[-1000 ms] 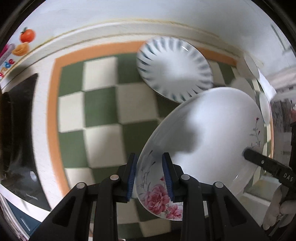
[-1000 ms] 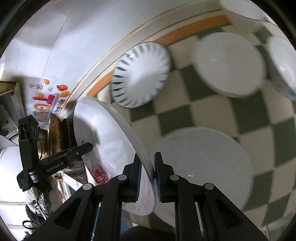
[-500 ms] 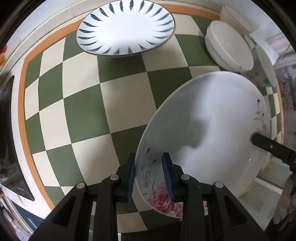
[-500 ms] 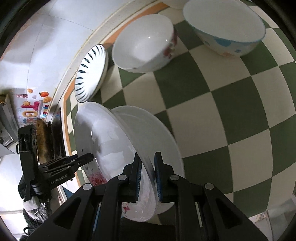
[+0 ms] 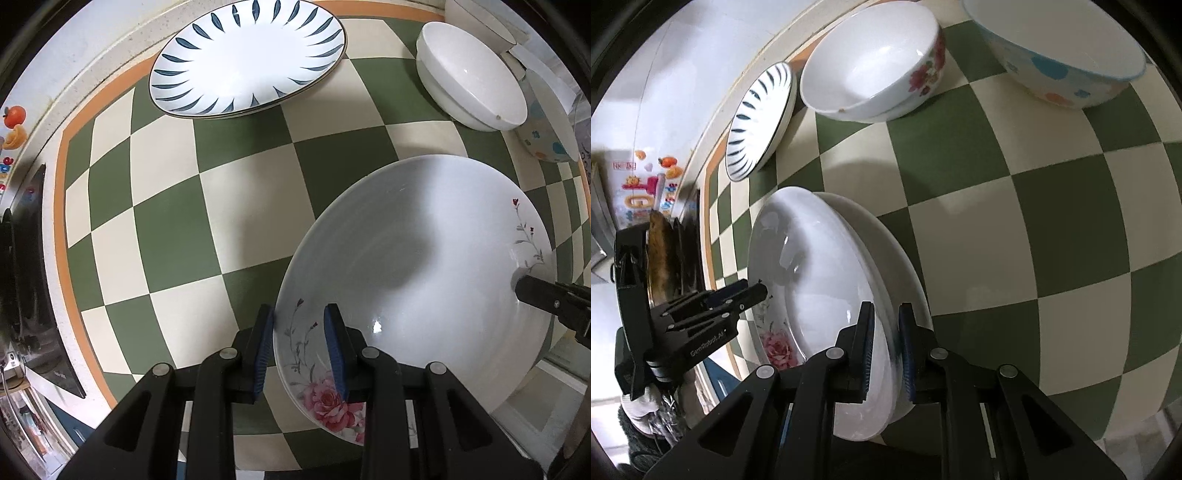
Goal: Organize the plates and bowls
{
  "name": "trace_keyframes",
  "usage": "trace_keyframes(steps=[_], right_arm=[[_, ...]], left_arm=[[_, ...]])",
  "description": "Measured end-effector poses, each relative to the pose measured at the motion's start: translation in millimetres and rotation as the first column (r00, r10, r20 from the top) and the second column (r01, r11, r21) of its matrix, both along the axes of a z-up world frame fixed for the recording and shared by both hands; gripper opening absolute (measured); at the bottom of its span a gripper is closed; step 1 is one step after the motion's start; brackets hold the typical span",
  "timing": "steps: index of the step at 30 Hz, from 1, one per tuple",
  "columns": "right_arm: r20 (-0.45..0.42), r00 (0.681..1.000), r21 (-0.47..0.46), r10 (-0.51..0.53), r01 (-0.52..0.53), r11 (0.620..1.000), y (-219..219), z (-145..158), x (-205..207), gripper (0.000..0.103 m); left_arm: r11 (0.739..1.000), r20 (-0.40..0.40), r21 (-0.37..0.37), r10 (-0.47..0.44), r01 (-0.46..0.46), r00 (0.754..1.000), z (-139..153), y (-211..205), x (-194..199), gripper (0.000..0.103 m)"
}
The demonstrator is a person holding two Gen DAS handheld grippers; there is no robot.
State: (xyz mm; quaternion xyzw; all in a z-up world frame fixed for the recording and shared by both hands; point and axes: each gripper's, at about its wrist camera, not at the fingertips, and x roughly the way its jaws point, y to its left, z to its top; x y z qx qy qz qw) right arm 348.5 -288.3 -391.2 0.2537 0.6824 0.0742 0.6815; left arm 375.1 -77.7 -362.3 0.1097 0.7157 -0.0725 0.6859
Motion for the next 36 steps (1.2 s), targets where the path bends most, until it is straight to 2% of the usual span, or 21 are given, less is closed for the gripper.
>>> trace_keyframes(steps=[3,8,11,14,15,16,18,21,24,27,30,33,36], right_arm=[[-0.028,0.999,-0.055,0.033,-0.035,0.998,5.5,2.5,3.3,0.019],[-0.044,0.998,-0.071,0.042,-0.046,0.996,4.2,5.7,5.8,0.019],[-0.040,0.999,-0.068,0.025,-0.028,0.997,-0.5,18.0,10.4,0.019],[0.010,1.000,-0.049,0.015,-0.015,0.999,-2.6,46.7,19.2,0.020],[0.034,0.999,-0.032,0.011,-0.009,0.999,0.2,60.0,25.3,0.024],[0.055,0.998,-0.014,0.008,-0.008,1.000,2.6,71.0,32.7,0.035],[0.102,0.995,0.032,0.007,-0.010,0.999,11.5,90.9,55.1,0.047],[0.163,0.986,0.031,0.014,-0.020,0.999,31.0,106.4,102.2,0.049],[0.184,0.983,0.008,0.023,-0.025,1.000,50.8,95.1,154.7,0.049],[0.135,0.990,0.000,0.037,-0.037,0.999,70.1,61.1,211.6,0.049],[0.078,0.995,-0.051,0.057,-0.053,0.997,82.5,25.0,255.9,0.048],[0.025,0.998,-0.117,0.065,-0.062,0.991,85.2,-5.5,281.9,0.048],[-0.027,0.997,-0.146,0.069,-0.072,0.987,85.6,-26.7,297.6,0.046]], left_arm=[[1.000,-0.005,-0.015,0.024,-0.024,1.000,1.4,-1.9,-8.3,0.026],[0.998,-0.016,-0.038,0.058,-0.058,0.998,3.3,9.9,-9.7,0.026],[0.992,-0.002,-0.079,0.093,-0.093,0.996,19.4,15.9,-9.3,0.026],[0.975,0.026,-0.161,0.158,-0.151,0.987,51.7,30.5,1.8,0.026],[0.969,0.042,-0.179,0.181,-0.171,0.983,62.3,36.5,8.6,0.026],[0.964,0.055,-0.195,0.196,-0.182,0.979,71.4,42.5,16.6,0.027],[0.950,0.088,-0.226,0.238,-0.213,0.967,85.9,60.5,43.0,0.030],[0.937,0.090,-0.239,0.281,-0.253,0.956,79.3,86.6,81.2,0.030],[0.927,0.069,-0.236,0.314,-0.290,0.947,63.3,112.9,121.5,0.030],[0.926,0.038,-0.222,0.322,-0.306,0.946,37.7,129.3,148.5,0.030],[0.925,0.004,-0.218,0.319,-0.310,0.948,16.2,134.3,169.3,0.030],[0.924,-0.028,-0.226,0.310,-0.308,0.950,-0.2,134.0,181.1,0.030],[0.925,-0.048,-0.236,0.293,-0.296,0.955,-13.5,131.0,187.1,0.030]])
